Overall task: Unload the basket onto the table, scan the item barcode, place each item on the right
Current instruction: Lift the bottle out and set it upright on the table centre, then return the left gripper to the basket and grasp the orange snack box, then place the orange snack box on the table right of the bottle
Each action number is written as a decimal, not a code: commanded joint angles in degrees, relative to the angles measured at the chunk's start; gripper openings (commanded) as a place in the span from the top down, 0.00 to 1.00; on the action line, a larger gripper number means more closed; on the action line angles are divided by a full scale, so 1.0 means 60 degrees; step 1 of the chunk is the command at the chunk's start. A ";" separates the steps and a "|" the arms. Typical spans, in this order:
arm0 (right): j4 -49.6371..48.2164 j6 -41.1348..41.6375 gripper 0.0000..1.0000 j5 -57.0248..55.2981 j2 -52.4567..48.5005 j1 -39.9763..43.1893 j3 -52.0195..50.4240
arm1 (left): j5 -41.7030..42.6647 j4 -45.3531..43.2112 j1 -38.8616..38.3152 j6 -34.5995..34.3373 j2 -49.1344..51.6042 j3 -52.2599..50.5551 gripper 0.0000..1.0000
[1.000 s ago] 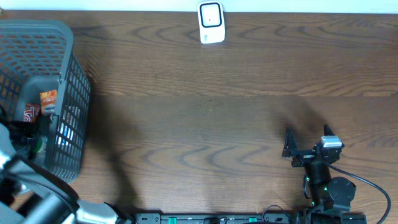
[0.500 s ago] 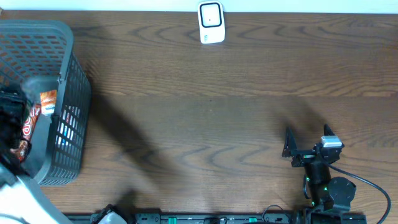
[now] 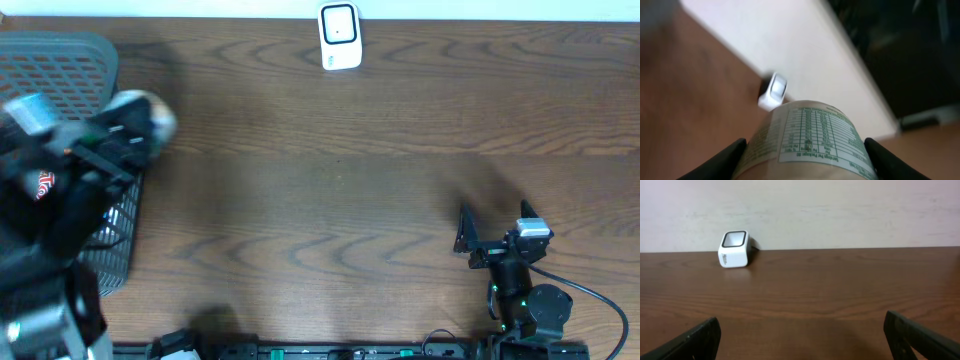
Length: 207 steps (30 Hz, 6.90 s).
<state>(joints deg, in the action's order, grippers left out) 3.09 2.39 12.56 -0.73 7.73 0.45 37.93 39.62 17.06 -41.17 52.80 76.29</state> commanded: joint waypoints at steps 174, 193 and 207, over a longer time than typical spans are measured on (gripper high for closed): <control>0.0018 0.0091 0.01 -0.0044 0.0033 -0.0109 -0.0025 | -0.7938 -0.0707 -1.1009 0.1752 1.1704 0.2812 0.41; 0.0018 0.0091 0.01 -0.0047 0.0033 -0.0109 -0.0025 | -0.8440 0.0885 -0.5941 0.4790 0.4819 0.6138 0.02; 0.0018 0.0091 0.01 -0.0047 0.0033 -0.0109 -0.0025 | -0.8215 0.4335 0.2069 0.1570 0.6349 0.3555 0.03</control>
<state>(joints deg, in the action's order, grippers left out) 3.09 2.39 12.56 -0.73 7.73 0.45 -8.45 66.06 27.24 -28.77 88.33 103.63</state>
